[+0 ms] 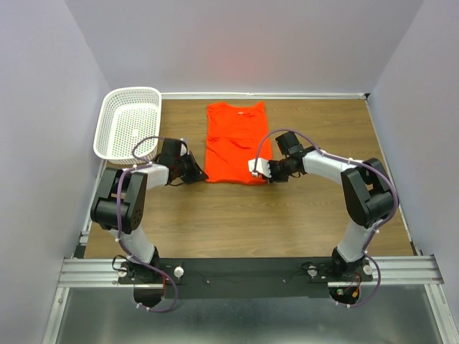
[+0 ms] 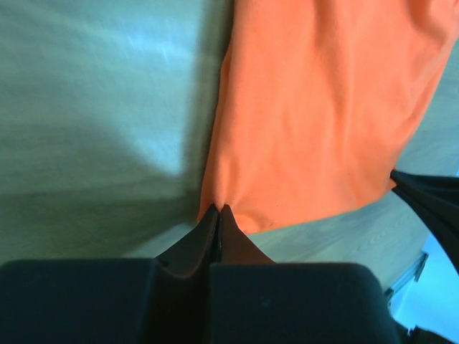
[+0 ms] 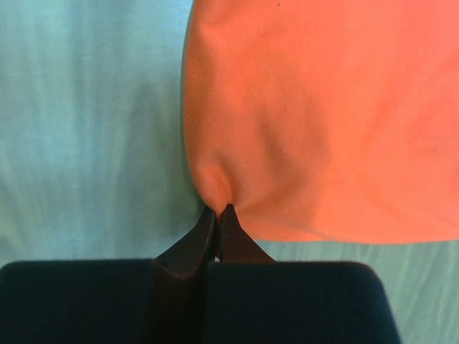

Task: Fold and stack the t-shirts
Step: Fold the tshirt

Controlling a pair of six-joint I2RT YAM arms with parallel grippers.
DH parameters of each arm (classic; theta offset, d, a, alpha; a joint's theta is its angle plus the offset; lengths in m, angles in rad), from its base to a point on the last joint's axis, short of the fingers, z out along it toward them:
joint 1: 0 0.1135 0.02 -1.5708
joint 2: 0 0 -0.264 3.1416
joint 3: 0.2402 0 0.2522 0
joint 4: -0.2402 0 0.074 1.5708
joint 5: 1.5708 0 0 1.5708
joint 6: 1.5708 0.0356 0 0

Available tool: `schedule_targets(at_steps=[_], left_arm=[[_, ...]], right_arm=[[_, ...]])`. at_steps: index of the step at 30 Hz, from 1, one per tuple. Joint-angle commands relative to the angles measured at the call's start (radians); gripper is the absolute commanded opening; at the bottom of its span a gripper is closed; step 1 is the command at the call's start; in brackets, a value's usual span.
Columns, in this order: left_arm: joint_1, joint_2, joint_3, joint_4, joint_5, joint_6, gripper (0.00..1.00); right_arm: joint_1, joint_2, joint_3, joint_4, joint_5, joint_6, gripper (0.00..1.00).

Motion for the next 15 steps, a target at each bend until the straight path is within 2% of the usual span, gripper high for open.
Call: schedule_targets(at_steps=[1, 5, 8, 10, 15], left_arm=[[-0.045, -0.080, -0.064, -0.019, 0.080, 0.004, 0.00], [-0.138, -0.183, -0.157, -0.070, 0.105, -0.037, 0.00], [-0.232, -0.342, -0.258, -0.095, 0.088, -0.133, 0.00], [-0.292, -0.413, -0.294, -0.096, 0.057, -0.225, 0.00], [-0.304, -0.555, -0.363, -0.136, 0.034, -0.275, 0.00]], right_arm=[[0.033, -0.035, -0.015, -0.228, -0.015, -0.056, 0.01], [0.128, -0.140, -0.124, -0.352, 0.000, -0.091, 0.01], [0.205, -0.312, -0.216, -0.444, -0.026, -0.085, 0.01], [0.219, -0.373, -0.233, -0.477, -0.058, -0.077, 0.01], [0.216, -0.497, -0.232, -0.485, 0.009, -0.011, 0.01]])
